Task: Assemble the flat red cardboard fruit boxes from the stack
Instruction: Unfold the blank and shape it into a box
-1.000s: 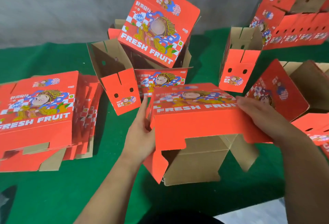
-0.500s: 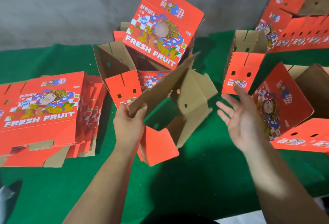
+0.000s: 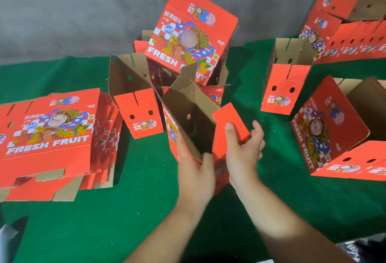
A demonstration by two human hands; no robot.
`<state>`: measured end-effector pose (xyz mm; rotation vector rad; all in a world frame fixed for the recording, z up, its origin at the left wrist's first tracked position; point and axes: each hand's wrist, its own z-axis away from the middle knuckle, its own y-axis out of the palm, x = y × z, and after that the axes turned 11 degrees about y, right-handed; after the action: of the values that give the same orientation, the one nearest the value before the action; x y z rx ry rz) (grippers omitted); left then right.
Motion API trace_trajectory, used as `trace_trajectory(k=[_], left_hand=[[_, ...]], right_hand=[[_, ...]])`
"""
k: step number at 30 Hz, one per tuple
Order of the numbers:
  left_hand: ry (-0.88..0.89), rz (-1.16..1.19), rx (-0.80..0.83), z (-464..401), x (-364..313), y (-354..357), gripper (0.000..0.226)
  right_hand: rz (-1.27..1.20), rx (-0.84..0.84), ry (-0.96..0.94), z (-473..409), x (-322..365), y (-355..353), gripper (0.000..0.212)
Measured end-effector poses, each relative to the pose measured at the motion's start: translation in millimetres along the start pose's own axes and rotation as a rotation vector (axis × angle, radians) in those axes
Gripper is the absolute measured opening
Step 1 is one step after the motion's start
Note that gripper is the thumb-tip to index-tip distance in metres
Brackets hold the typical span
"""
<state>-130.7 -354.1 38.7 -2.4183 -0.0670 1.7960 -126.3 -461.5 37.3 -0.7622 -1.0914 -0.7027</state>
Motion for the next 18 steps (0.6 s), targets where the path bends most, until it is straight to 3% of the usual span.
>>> trace_trajectory(k=[4, 7, 8, 10, 13, 15, 18], left_hand=[[0.062, 0.063, 0.221, 17.0, 0.8, -1.1, 0.094], [0.122, 0.060, 0.442, 9.9, 1.2, -15.2, 0.088], [0.168, 0.016, 0.422, 5.3, 1.3, -20.2, 0.078], [0.204, -0.109, 0.202, -13.6, 8.4, -38.6, 0.066], [0.074, -0.278, -0.126, -58.0, 17.6, -81.5, 0.087], [0.005, -0.325, -0.043, -79.6, 23.2, -106.7, 0.086], [-0.011, -0.153, 0.146, -80.9, 27.5, -123.5, 0.061]], right_hand=[[0.083, 0.234, -0.001, -10.6, 11.0, -0.8, 0.128], [0.181, 0.455, -0.082, -26.3, 13.9, -12.9, 0.138], [0.182, 0.490, -0.090, -32.0, 15.4, -16.1, 0.135], [0.113, 0.479, -0.058, -45.5, 19.3, -21.7, 0.113], [-0.020, 0.390, 0.018, -65.8, 27.8, -29.3, 0.035], [-0.056, 0.390, 0.036, -73.7, 30.3, -32.8, 0.023], [-0.059, 0.441, 0.047, -77.2, 33.1, -28.6, 0.034]])
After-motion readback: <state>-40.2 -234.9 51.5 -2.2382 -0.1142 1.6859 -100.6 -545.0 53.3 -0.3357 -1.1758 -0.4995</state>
